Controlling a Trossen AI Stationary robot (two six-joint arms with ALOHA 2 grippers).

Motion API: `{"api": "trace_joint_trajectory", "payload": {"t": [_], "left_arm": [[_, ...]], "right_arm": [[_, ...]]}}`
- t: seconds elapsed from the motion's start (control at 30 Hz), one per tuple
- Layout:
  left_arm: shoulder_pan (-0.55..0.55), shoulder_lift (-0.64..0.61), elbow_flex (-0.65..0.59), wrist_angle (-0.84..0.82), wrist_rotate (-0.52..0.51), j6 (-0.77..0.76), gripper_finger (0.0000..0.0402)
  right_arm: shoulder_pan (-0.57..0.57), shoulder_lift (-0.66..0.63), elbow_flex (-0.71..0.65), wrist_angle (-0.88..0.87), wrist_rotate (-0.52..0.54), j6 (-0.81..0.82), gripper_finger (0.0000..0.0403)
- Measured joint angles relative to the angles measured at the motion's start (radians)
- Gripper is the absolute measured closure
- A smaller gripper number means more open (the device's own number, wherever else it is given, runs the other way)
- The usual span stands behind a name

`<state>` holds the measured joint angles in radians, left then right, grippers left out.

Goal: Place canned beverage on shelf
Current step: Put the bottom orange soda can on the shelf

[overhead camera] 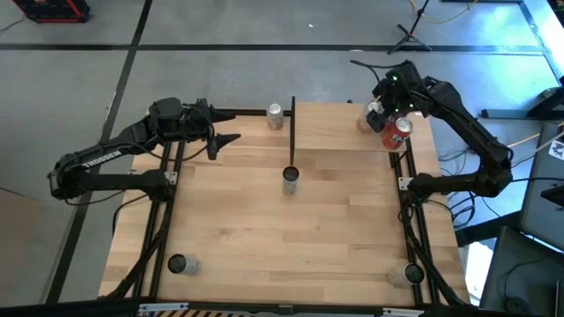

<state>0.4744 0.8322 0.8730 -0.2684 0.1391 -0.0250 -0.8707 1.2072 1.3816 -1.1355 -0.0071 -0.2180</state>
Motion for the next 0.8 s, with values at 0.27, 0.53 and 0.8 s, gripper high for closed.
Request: {"api": "trace_joint_trajectory", "payload": {"t": [0.27, 0.53, 0.8], "left_arm": [[0.0, 0.0, 0.0, 0.0, 0.0, -0.025, 0.0092], [0.0, 0.0, 0.0, 0.0, 0.0, -0.026, 0.0092], [0.0, 0.0, 0.0, 0.0, 0.0, -0.029, 0.0092]], "right_arm": [[0.0, 0.0, 0.089, -0.048, -0.004, 0.017, 0.0074], [0.001, 0.0, 0.111, -0.044, -0.074, 0.058, 0.0074], [0.043, 0.002, 0.111, -0.056, 0.013, 0.03, 0.0074]]}}
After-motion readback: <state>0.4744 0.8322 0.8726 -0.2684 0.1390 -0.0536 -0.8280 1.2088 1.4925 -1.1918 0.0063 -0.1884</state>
